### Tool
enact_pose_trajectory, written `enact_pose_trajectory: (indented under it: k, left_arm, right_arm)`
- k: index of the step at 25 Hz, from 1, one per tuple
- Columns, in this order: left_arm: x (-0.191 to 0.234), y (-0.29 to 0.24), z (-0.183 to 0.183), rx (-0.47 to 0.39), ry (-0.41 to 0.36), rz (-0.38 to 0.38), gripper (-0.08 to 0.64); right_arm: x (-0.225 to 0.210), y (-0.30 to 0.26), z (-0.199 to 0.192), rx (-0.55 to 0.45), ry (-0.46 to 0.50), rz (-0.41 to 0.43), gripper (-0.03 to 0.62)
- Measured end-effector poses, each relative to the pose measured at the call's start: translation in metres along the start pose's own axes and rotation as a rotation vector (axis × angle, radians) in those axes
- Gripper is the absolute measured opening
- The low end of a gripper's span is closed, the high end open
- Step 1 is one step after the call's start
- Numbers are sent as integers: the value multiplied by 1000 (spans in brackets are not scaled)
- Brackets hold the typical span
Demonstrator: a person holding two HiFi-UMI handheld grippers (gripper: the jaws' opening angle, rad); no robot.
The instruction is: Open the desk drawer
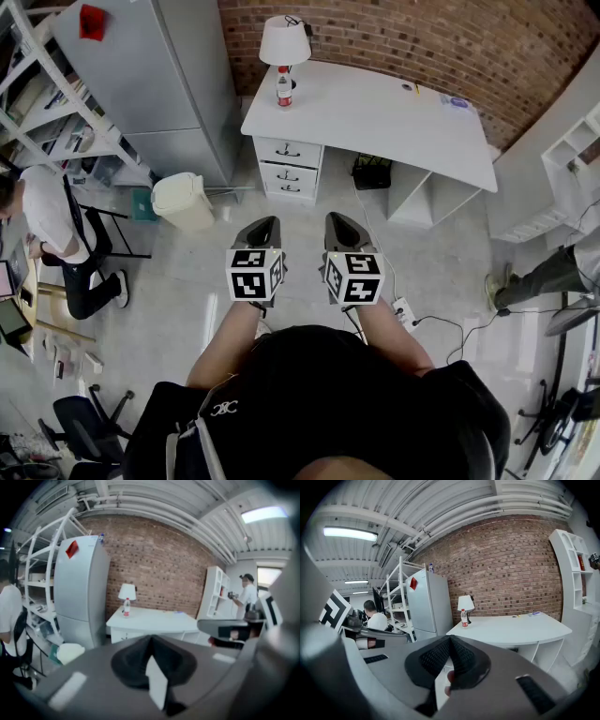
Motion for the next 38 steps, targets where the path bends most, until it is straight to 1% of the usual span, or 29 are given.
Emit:
enact_pose_trajectory:
  k: [4, 11, 19, 23, 31, 34, 38]
  left_arm:
    - [11, 2, 0, 11, 12, 4, -2]
    - [32, 3, -5, 19, 16, -11, -3]
    - [77, 1, -7, 19, 20, -24, -3]
    - [103, -2, -9, 21, 16, -34, -2]
    - [151, -4, -16, 44, -17, -68, -2]
    - [164, -8, -21, 52, -9, -75, -2]
    - [170, -15, -26, 65, -1, -89, -2]
  right_arm:
    - [9, -8, 2, 12, 12, 6, -9]
    - [28, -20, -2, 25, -1, 1, -9]
    - [64, -52, -3, 39, 30, -3, -9]
    - [86, -70, -8, 49, 41, -14, -9]
    - [127, -102, -16, 51, 25, -57, -9]
    - [136, -109, -19, 61, 31, -64, -9]
    - [136, -116, -19, 66, 36, -73, -9]
Point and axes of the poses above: the fingertips, and each gripper's own axes: y backward along the fingers, x to its left, z out of its top, the point moved 10 cm from there along y, backward along the fingers, and after that the axes turned 14 degrees about z, right-handed, at the moved point
